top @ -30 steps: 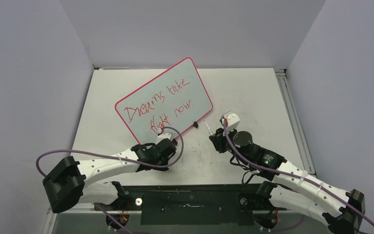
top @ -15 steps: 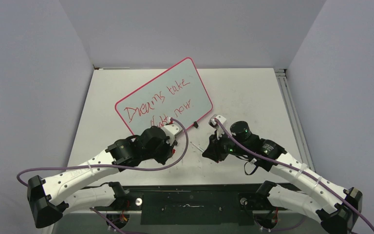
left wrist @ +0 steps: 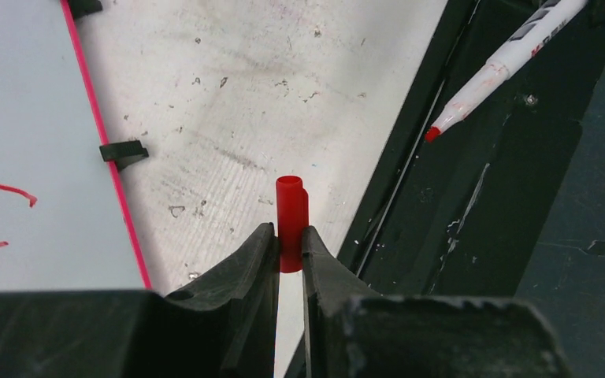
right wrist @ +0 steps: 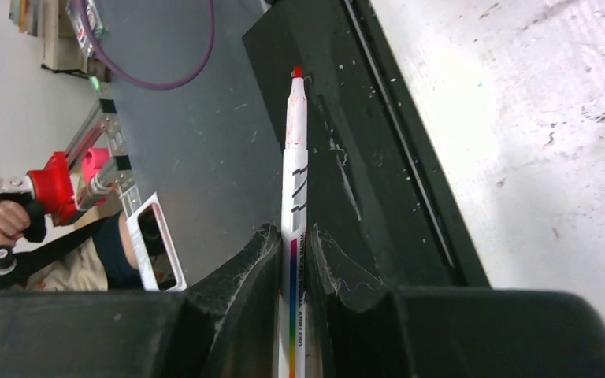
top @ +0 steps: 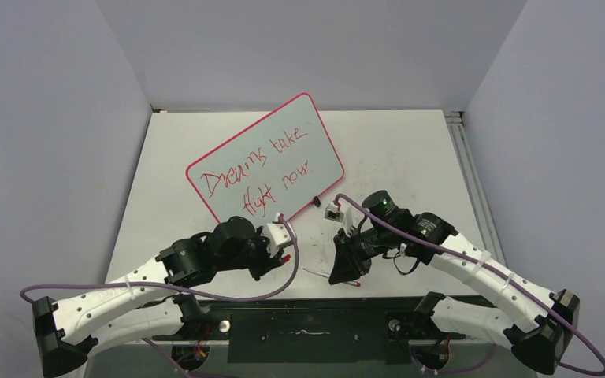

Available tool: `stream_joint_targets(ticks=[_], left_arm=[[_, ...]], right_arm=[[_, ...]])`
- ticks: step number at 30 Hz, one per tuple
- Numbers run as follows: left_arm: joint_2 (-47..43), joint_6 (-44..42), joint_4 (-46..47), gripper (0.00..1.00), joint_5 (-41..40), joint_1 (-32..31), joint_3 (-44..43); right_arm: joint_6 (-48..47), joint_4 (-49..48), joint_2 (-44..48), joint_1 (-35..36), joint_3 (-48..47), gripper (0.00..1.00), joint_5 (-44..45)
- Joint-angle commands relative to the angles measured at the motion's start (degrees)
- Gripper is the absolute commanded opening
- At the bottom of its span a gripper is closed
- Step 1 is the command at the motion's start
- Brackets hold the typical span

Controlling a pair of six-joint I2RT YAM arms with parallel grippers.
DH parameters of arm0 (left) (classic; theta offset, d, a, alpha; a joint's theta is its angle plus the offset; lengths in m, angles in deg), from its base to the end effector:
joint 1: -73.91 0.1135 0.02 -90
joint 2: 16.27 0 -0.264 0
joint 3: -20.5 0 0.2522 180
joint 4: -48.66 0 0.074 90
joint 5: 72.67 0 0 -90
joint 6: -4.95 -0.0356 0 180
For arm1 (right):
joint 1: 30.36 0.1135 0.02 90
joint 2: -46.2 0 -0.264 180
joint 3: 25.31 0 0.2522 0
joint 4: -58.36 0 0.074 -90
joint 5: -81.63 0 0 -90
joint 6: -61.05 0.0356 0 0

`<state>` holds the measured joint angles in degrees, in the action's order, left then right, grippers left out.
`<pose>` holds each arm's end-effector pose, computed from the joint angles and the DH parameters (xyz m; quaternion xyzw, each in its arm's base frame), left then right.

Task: Write a sentence on the whiteboard
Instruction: Close the whiteboard marker at the center of the board.

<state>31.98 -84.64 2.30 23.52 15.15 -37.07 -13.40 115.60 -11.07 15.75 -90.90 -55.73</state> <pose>0.0903 -0.1562 0.2854 0.4567 0.7687 -0.2618 0.3633 0.1137 0.1560 0.2981 -0.3619 0.7901 0.4876 0.0832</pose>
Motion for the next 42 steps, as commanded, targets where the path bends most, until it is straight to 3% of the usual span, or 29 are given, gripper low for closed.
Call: stream_joint_targets(ticks=[1, 10, 22, 42], left_arm=[[-2.1, -7.1, 6.4, 0.00, -3.0, -4.1, 1.8], [-3.5, -10.0, 7.7, 0.00, -10.7, -14.0, 4.7], [-2.4, -10.2, 8.8, 0.00, -9.9, -18.8, 5.3], [-2.3, -10.4, 9.3, 0.00, -10.3, -21.3, 5.5]], right_arm=[[-3.3, 5.3, -1.6, -0.2, -4.1, 0.05, -4.6], [-7.0, 6.8, -5.9, -0.2, -3.5, 0.05, -6.3], [-6.9, 5.2, -8.2, -0.2, -3.1, 0.05, -7.5], [-7.4, 5.1, -11.1, 0.7, -4.2, 0.05, -7.7]])
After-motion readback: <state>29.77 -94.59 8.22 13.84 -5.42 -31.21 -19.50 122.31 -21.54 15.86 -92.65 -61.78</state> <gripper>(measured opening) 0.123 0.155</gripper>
